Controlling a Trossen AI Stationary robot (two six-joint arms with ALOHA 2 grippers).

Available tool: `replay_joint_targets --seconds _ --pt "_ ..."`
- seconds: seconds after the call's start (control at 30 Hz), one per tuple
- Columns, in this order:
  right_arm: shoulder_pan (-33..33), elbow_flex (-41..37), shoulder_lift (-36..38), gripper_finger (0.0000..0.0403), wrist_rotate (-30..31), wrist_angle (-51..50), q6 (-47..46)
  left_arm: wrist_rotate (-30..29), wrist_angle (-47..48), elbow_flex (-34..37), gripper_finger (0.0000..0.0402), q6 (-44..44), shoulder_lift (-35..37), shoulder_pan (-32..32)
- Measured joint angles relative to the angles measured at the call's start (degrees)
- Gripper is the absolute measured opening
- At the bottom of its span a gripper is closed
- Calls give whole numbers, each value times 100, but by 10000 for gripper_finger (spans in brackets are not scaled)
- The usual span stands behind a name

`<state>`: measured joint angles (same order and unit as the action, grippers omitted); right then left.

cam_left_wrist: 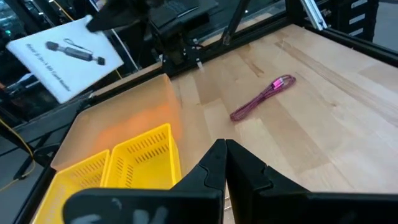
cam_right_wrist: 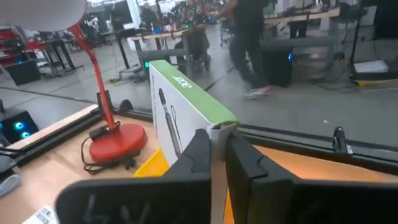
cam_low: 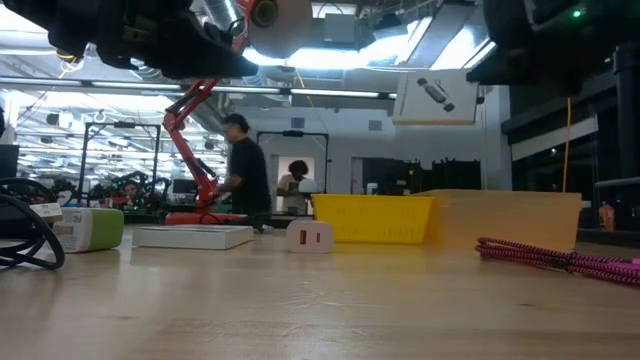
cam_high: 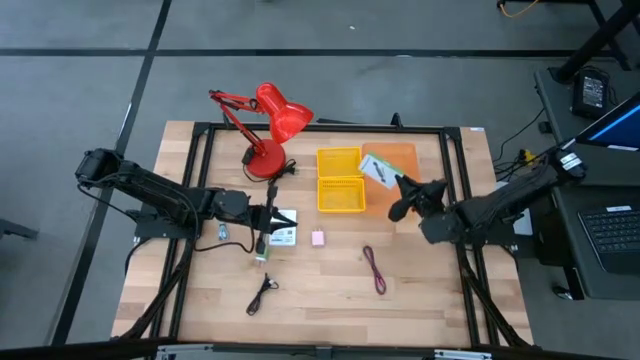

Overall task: Pick and place items into bin
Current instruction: Put the right white card reader box into the orange bin

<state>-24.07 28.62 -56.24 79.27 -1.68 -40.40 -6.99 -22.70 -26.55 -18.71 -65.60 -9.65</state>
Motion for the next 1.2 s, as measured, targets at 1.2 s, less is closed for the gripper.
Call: replay_joint_targets --seconds 1.2 --pt "3046 1998 113 8 -5071 -5092 429 -2 24 0 2 606 0 0"
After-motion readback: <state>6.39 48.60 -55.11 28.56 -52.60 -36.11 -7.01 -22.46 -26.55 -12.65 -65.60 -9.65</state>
